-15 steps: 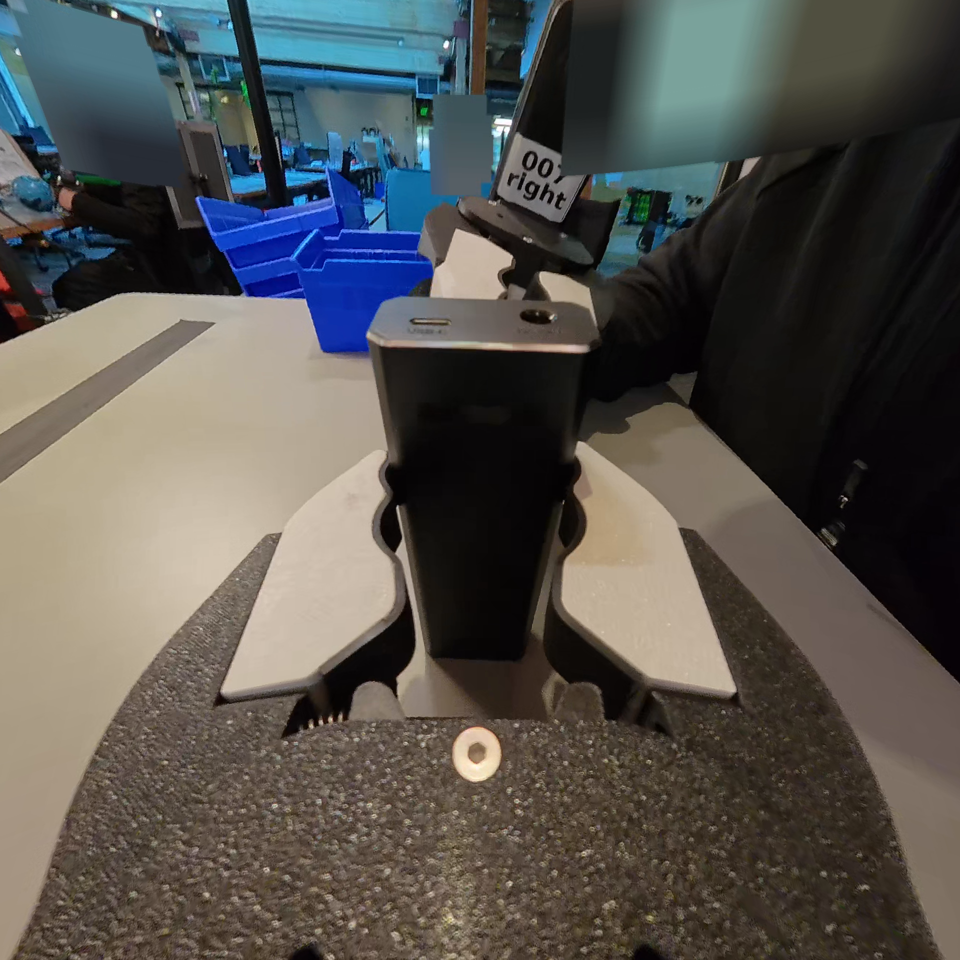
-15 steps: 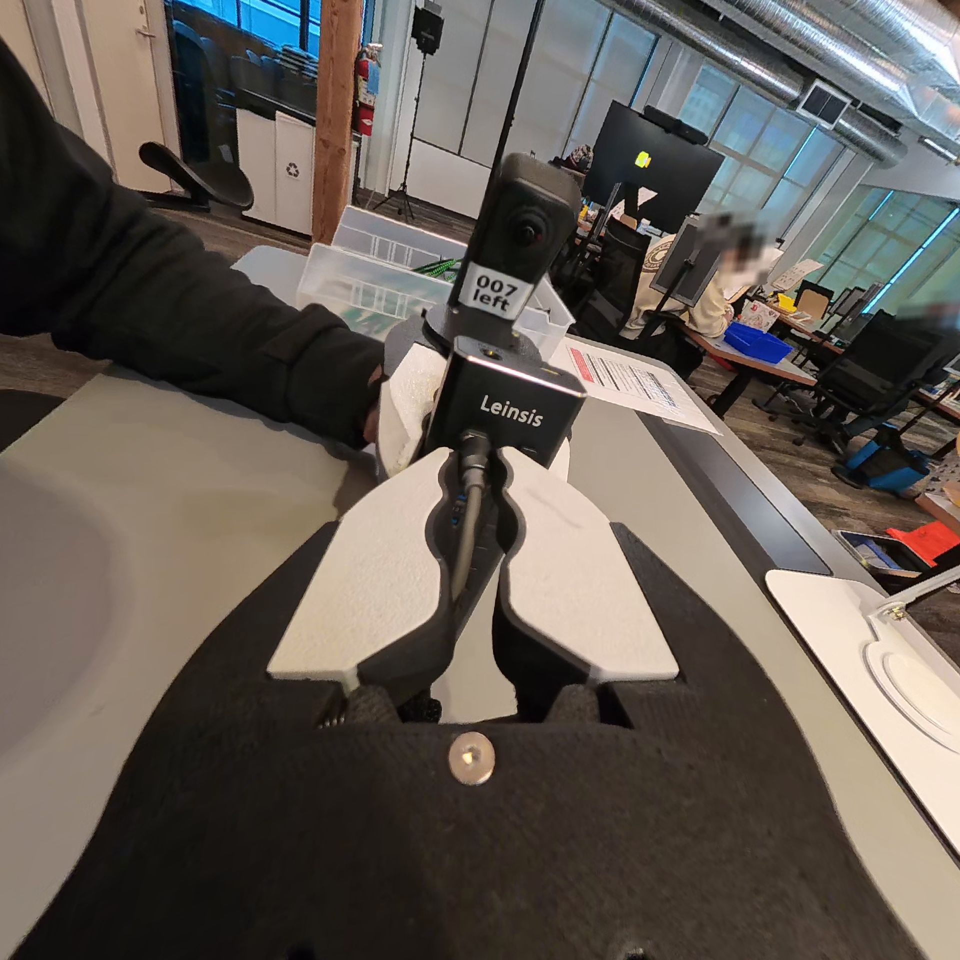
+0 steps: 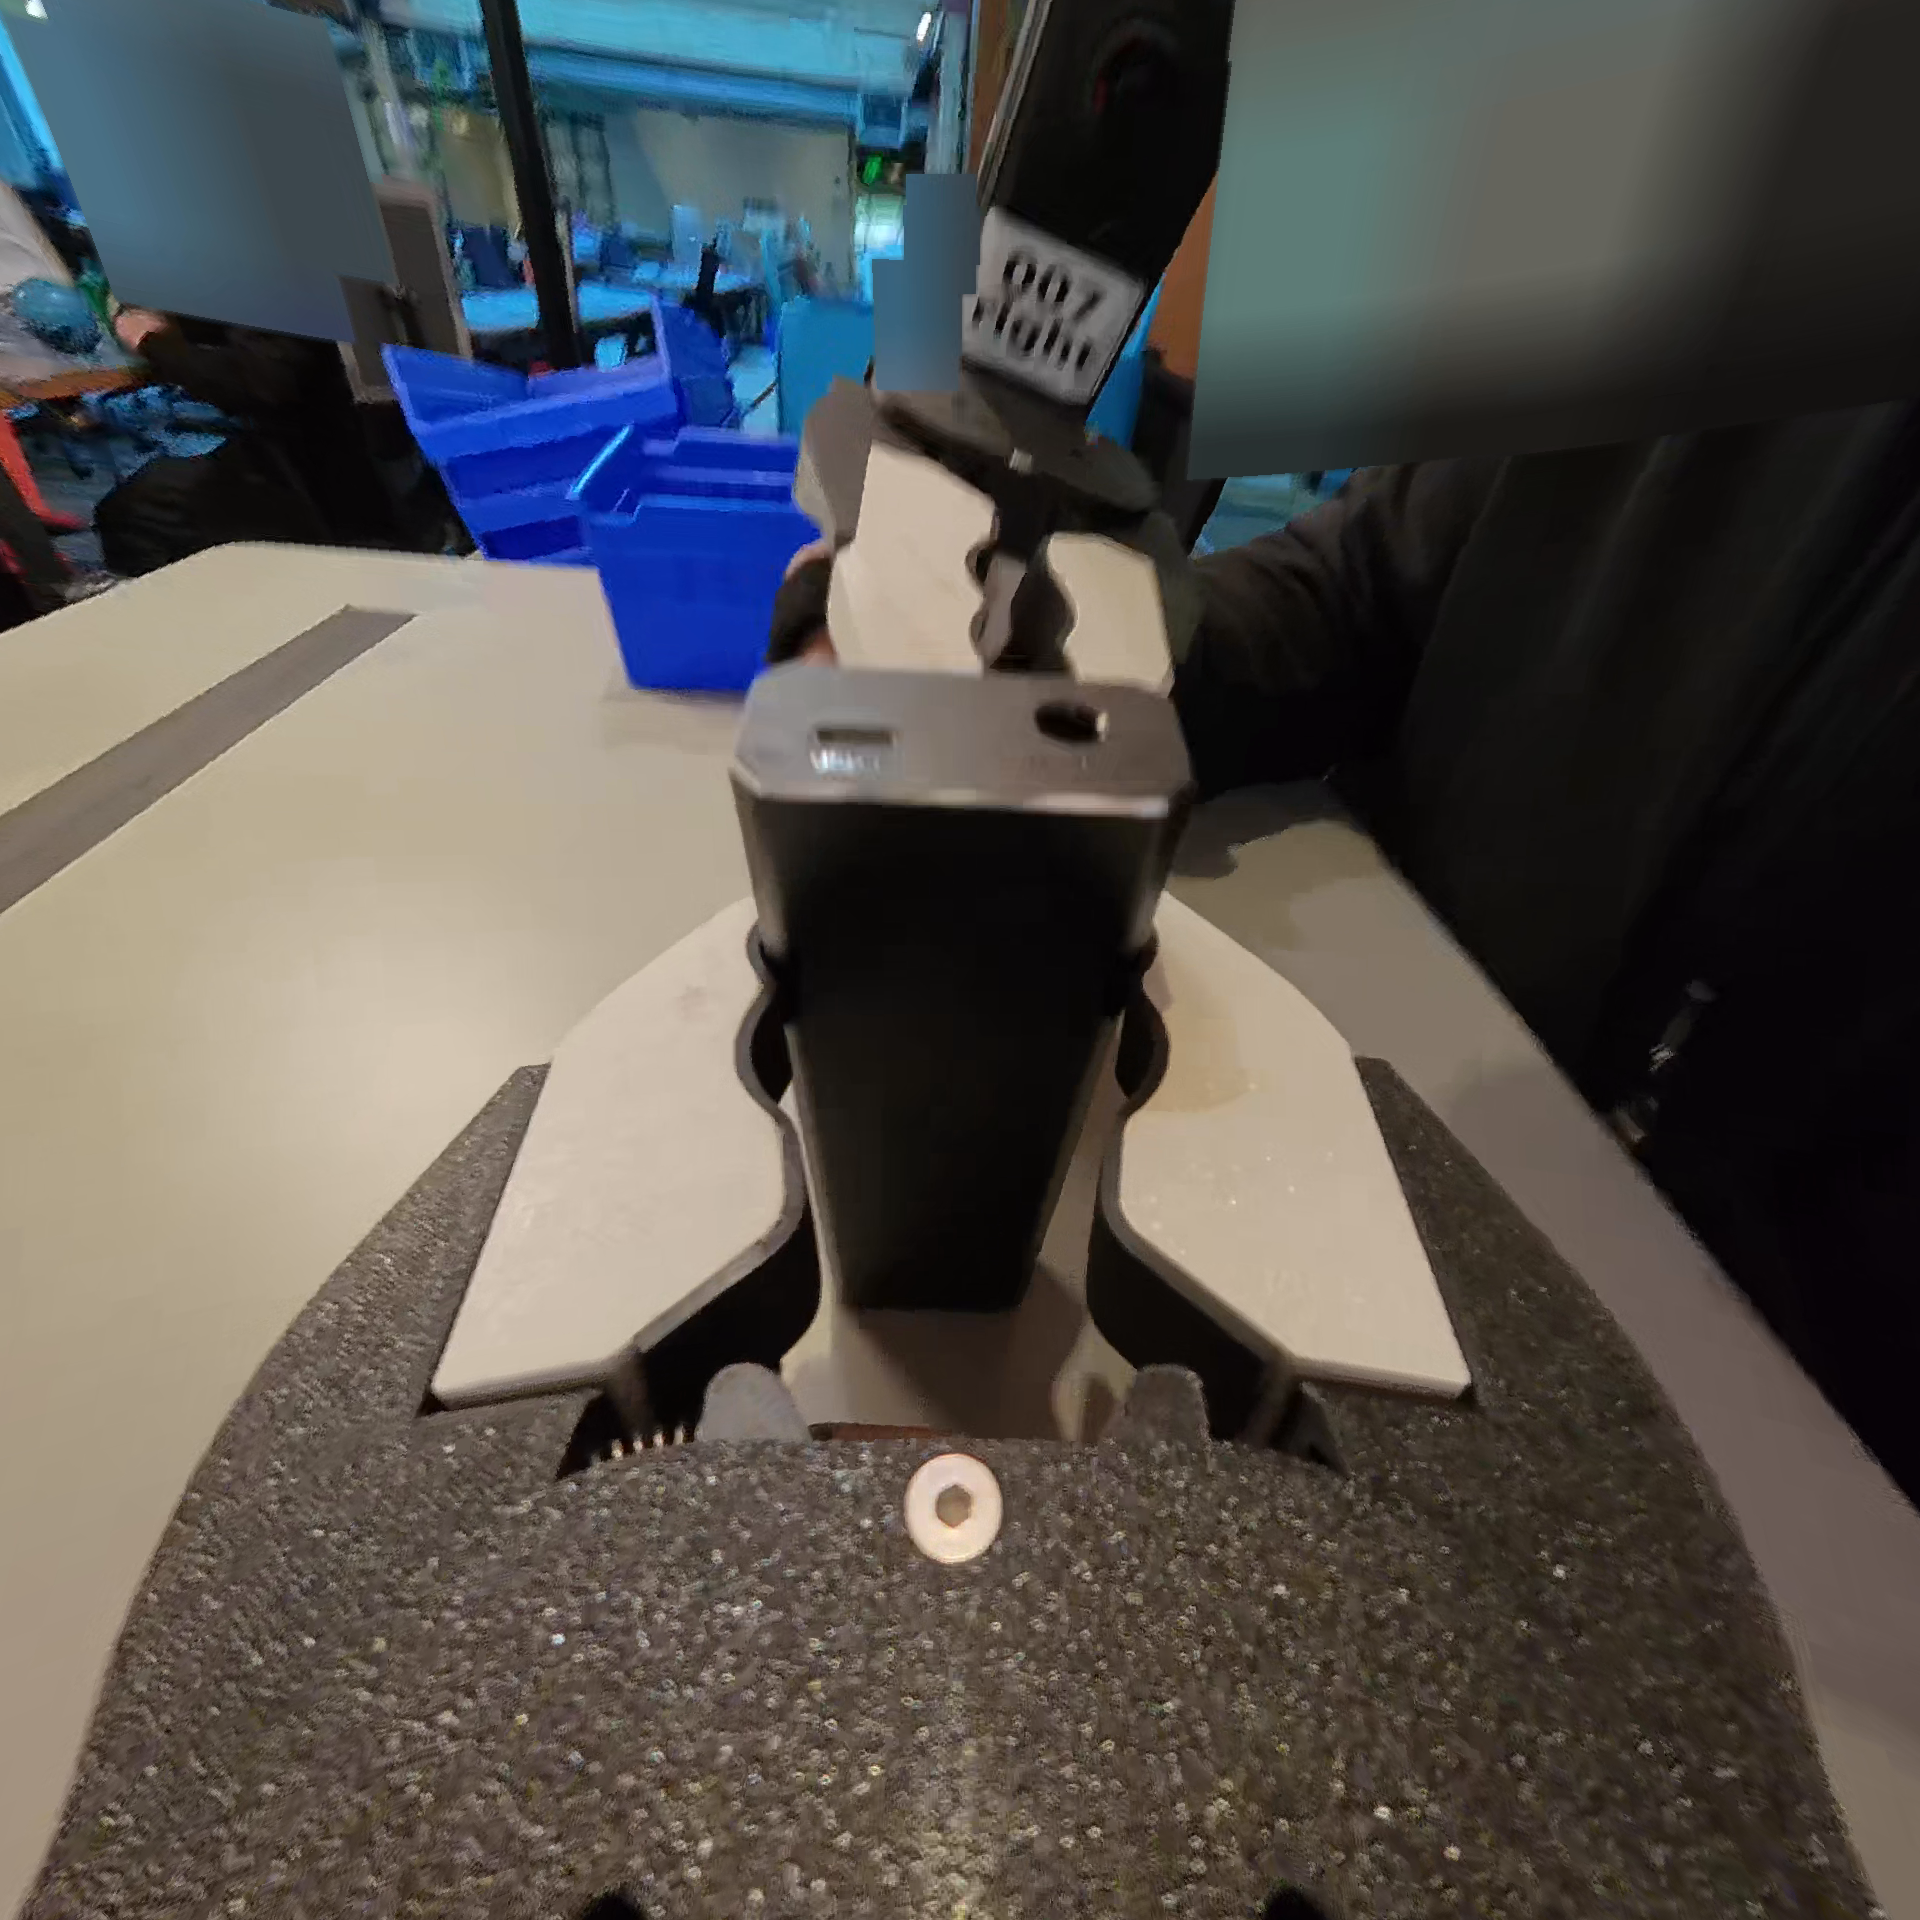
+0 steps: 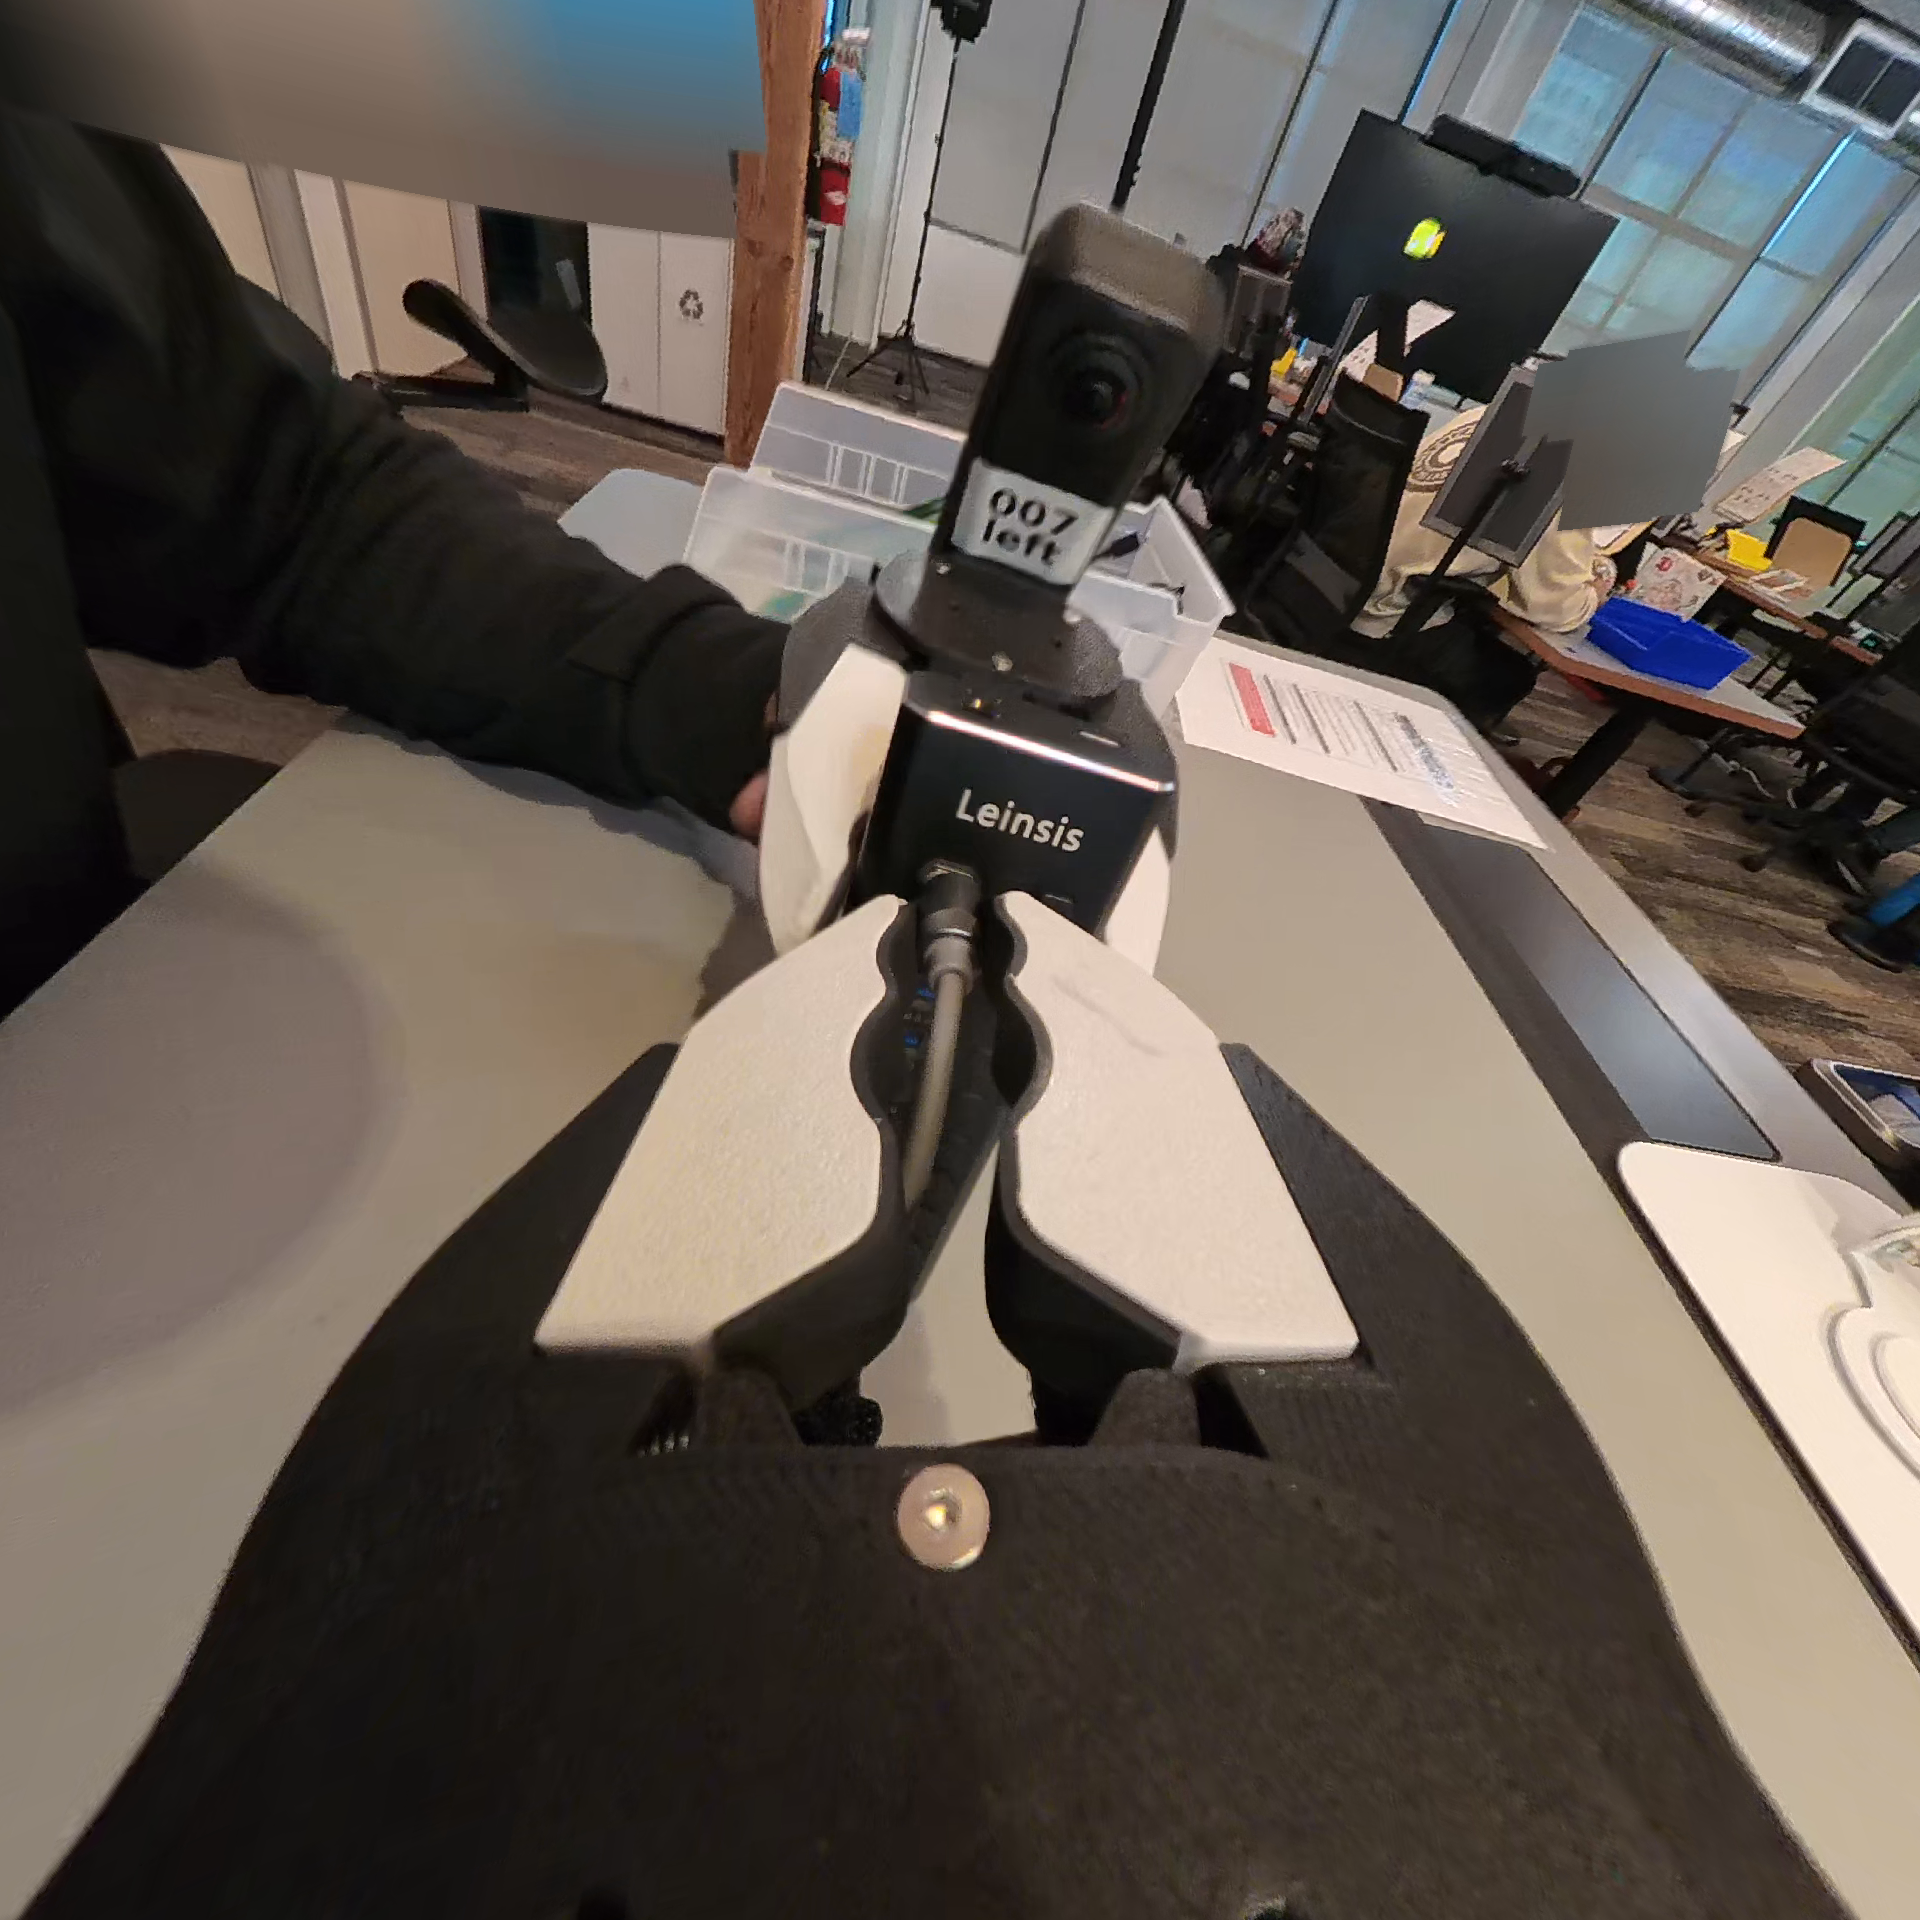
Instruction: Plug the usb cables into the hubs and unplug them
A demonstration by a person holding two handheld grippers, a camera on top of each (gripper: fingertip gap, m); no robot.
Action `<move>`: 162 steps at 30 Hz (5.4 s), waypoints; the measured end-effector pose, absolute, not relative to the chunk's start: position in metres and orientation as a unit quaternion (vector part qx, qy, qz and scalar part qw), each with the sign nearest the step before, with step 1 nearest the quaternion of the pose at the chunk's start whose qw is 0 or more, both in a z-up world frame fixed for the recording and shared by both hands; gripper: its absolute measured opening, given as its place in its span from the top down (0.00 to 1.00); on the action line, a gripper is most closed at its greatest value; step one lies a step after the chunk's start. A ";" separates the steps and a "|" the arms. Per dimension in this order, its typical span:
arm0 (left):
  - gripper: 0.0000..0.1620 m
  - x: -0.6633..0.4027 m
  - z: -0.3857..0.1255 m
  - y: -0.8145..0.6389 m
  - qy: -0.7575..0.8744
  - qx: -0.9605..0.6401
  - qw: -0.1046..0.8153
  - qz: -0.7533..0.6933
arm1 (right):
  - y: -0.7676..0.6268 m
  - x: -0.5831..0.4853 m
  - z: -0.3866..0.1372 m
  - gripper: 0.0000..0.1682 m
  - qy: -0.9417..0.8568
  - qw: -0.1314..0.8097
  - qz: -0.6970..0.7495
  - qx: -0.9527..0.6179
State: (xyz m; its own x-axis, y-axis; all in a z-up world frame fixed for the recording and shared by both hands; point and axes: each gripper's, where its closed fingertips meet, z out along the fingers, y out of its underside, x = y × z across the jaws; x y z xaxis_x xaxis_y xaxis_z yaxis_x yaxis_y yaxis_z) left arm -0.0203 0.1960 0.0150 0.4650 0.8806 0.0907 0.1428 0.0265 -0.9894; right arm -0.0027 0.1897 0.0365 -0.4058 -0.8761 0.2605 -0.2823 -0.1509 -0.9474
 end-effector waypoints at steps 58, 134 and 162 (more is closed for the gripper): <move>0.61 0.010 0.028 0.159 -0.417 -0.556 0.621 0.362 | 0.262 -0.071 -0.099 0.90 0.695 0.210 -0.310 -0.614; 0.63 0.013 -0.018 0.148 -0.491 -0.613 0.524 0.330 | 0.146 0.007 0.005 0.96 0.499 -0.391 -0.577 -0.515; 0.63 0.014 -0.005 0.156 -0.413 -0.627 0.524 0.401 | 0.181 0.027 -0.005 0.96 0.735 0.604 -0.245 -0.189</move>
State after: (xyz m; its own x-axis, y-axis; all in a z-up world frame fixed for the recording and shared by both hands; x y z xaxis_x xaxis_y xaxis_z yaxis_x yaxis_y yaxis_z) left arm 0.0141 0.1561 -0.0051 0.3365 0.9391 -0.0698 0.0982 -0.1087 -0.9892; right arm 0.0268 0.1807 -0.0049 -0.1998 -0.5744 -0.7938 0.0178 0.8079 -0.5890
